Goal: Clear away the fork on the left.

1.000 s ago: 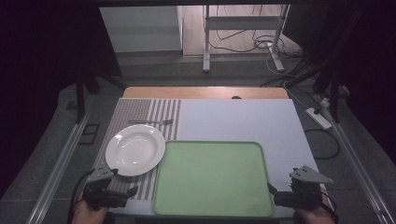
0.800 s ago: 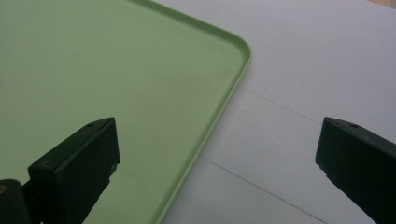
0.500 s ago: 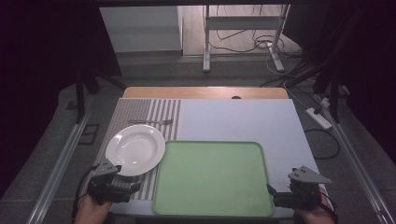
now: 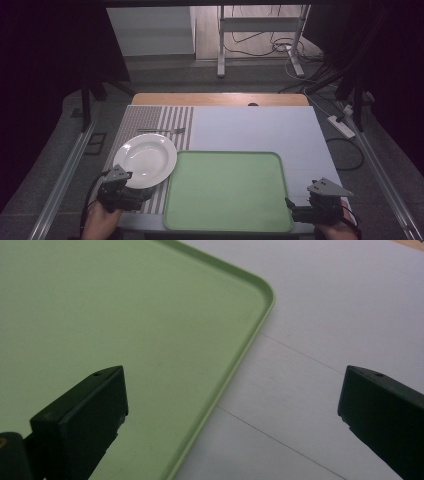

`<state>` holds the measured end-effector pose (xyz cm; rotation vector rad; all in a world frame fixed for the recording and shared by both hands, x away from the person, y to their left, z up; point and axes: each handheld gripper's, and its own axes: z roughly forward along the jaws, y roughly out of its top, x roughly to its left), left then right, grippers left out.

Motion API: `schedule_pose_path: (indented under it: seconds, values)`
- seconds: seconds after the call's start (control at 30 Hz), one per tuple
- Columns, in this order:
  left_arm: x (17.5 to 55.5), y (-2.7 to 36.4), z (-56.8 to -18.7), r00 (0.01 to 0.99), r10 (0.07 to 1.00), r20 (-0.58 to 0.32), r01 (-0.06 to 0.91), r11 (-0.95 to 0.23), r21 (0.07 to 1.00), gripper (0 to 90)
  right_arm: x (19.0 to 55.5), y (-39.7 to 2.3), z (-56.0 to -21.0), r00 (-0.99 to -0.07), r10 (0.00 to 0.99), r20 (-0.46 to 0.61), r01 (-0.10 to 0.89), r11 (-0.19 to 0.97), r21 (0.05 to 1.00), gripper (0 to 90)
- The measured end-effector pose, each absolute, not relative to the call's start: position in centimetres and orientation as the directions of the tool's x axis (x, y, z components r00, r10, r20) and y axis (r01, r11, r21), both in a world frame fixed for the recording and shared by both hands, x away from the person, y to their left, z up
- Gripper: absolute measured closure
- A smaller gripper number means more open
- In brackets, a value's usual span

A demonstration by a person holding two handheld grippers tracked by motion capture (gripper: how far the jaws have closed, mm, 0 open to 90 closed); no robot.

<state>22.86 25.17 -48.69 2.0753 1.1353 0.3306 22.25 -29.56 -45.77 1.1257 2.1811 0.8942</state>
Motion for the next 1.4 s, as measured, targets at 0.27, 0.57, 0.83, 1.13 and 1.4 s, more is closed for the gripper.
schedule_pose_path:
  seconds: [0.27,0.57,0.83,1.13,1.4]
  values:
    - [24.1,25.0,-48.8,0.577,0.808,-0.116,0.623,-0.343,0.703,0.0,22.3,-29.5,-45.8,-0.520,0.841,-0.148,0.499,0.440,0.746,0.0]
    - [25.9,24.8,-49.2,0.580,0.805,-0.126,0.635,-0.349,0.690,0.0,22.3,-29.4,-45.8,-0.528,0.836,-0.151,0.501,0.449,0.740,0.0]
    - [27.3,24.7,-49.5,0.574,0.805,-0.154,0.651,-0.334,0.681,0.0,22.3,-29.4,-45.8,-0.533,0.831,-0.156,0.499,0.459,0.736,0.0]
    - [29.3,24.4,-49.9,0.564,0.807,-0.173,0.667,-0.323,0.672,0.0,22.3,-29.3,-45.9,-0.537,0.828,-0.162,0.497,0.466,0.732,0.0]
    - [31.1,24.1,-50.4,0.558,0.810,-0.179,0.678,-0.321,0.661,0.0,22.3,-29.2,-45.9,-0.539,0.826,-0.166,0.497,0.470,0.729,0.0]
